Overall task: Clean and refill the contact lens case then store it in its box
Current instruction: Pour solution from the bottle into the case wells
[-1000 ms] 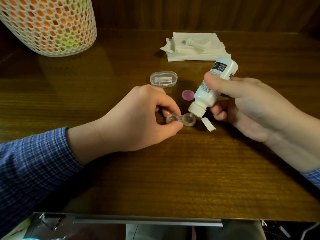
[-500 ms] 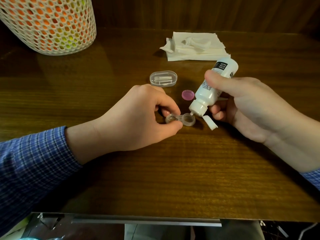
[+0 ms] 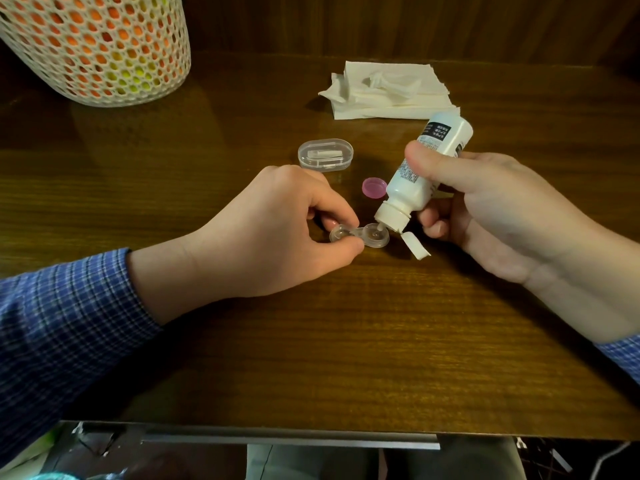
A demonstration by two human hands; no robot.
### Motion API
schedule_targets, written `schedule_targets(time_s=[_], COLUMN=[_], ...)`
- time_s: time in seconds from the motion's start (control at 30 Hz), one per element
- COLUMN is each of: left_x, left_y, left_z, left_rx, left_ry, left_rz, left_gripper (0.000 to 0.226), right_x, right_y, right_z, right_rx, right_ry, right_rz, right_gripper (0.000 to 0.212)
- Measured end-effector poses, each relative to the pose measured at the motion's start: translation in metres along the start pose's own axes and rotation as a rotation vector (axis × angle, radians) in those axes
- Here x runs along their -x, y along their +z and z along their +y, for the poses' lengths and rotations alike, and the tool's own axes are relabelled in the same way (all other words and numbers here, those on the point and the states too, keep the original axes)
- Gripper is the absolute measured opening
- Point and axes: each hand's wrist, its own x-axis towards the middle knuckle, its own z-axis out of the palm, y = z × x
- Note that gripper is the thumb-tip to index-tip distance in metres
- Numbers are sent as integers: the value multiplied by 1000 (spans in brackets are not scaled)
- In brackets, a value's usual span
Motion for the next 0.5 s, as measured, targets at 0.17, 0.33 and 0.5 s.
schedule_targets(time_s=[0.17, 0.33, 0.5], left_x=[0, 0, 0], left_y=[0, 1, 1], left_z=[0, -1, -2], left_rx=[0, -1, -7], left_ry=[-1, 10, 17], left_rz=[-1, 11, 14], left_gripper=[21, 19, 15], right_x=[-3, -2, -1], right_y=[-2, -2, -1], right_z=[0, 0, -1], right_rx=[-18, -21, 0], right_ry=[25, 26, 18], right_rz=[44, 34, 27], right_gripper=[39, 40, 34])
